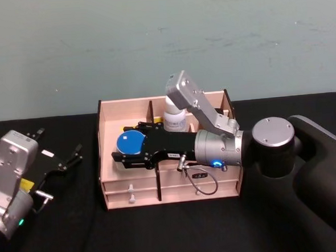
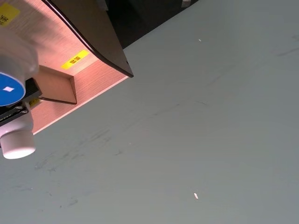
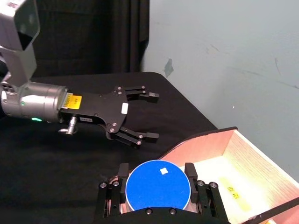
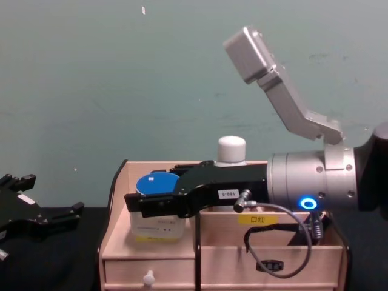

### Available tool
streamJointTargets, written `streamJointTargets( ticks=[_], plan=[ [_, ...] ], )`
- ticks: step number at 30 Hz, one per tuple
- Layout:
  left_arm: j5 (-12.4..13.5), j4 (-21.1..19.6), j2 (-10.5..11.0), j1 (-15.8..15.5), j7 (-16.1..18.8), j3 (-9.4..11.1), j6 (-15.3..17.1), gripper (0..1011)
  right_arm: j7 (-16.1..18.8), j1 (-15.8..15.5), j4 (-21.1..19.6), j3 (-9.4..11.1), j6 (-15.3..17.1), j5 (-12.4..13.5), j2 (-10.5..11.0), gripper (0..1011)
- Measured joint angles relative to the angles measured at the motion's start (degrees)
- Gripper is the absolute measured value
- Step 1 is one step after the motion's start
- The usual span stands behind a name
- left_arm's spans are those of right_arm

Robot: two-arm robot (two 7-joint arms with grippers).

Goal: Pick up the facial cleanser and watermelon frost from the table and place them into the tiered storage box.

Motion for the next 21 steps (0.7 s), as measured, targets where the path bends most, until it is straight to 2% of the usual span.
streamJointTargets(
  ticks=[13, 21],
  plan=[
    [0.0, 0.0, 0.0, 0.0, 0.0, 0.0, 0.0, 1010, 0.02, 1.37, 4.41, 0.11, 0.15, -1.59, -2.23, 743],
    [0.0, 0.0, 0.0, 0.0, 0.0, 0.0, 0.0, 1010, 0.1, 1.48, 4.73, 0.16, 0.27, -1.73, -2.37, 746]
  ],
)
